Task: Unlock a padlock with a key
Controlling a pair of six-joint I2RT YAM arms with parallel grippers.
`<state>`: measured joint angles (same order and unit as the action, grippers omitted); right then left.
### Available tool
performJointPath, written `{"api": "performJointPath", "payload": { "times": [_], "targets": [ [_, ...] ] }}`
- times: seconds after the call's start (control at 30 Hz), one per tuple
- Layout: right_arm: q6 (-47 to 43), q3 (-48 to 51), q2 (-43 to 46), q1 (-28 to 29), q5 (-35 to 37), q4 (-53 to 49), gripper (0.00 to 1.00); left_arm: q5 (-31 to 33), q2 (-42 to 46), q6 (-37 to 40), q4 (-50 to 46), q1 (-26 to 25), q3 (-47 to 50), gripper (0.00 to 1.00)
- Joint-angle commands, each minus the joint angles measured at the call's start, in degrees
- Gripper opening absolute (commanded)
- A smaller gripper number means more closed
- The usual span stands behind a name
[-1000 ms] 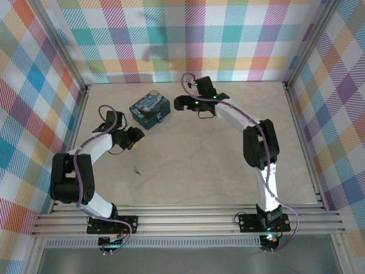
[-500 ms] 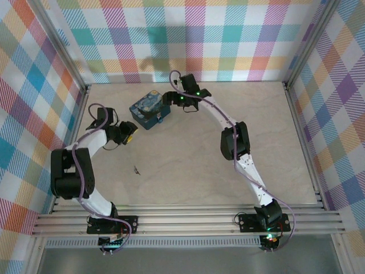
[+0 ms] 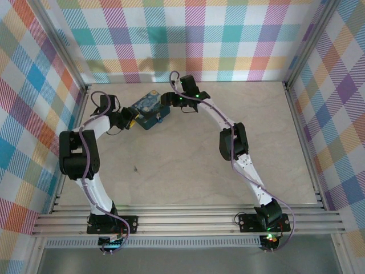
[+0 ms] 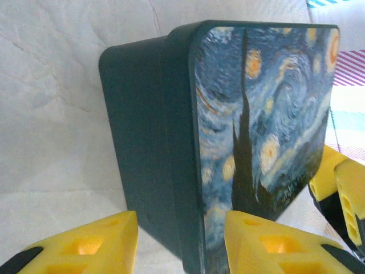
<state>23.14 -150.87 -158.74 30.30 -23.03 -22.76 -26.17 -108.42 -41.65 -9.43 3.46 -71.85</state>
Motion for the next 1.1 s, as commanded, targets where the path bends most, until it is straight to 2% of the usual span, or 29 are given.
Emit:
{"api": "performJointPath", "payload": {
  "times": [0.0, 0.2, 0.33, 0.57, 0.77, 0.9, 1.07],
  "targets": [
    [-1.6, -1.53, -1.44, -0.03, -4.26, 0.3, 0.55, -1.55, -3.39, -0.89, -0.07, 0.8, -1.97, 0.44],
    [-2.74, -1.31, -1.04, 0.02, -7.13, -1.32, 0.4, -2.21, -6.4, -0.21, -0.83, -0.02, -3.88, 0.43],
    [-3.4, 1.89, 1.36, 0.12, -7.92, -2.36, 0.36, -2.37, -6.8, 1.1, -2.38, -1.12, -4.73, 0.43],
    [-5.49, 15.92, 10.69, 0.09, -7.61, 0.07, 0.34, -1.21, -6.39, 4.74, -9.82, -5.48, -7.79, 0.41],
    [-8.02, 29.14, 20.19, -0.38, -5.34, 1.36, 0.33, -0.51, -5.73, 4.32, -10.89, -9.19, -8.04, 0.41],
    [-6.8, 40.42, 27.25, -1.84, -4.54, 6.03, 0.33, -0.11, -5.69, 3.8, -11.41, -11.89, -8.56, 0.41],
    [-5.71, 49.51, 33.39, -3.91, -4.59, 7.85, 0.33, 1.03, -7.12, 3.39, -13.51, -15.88, -12.02, 0.41]
  ]
}}
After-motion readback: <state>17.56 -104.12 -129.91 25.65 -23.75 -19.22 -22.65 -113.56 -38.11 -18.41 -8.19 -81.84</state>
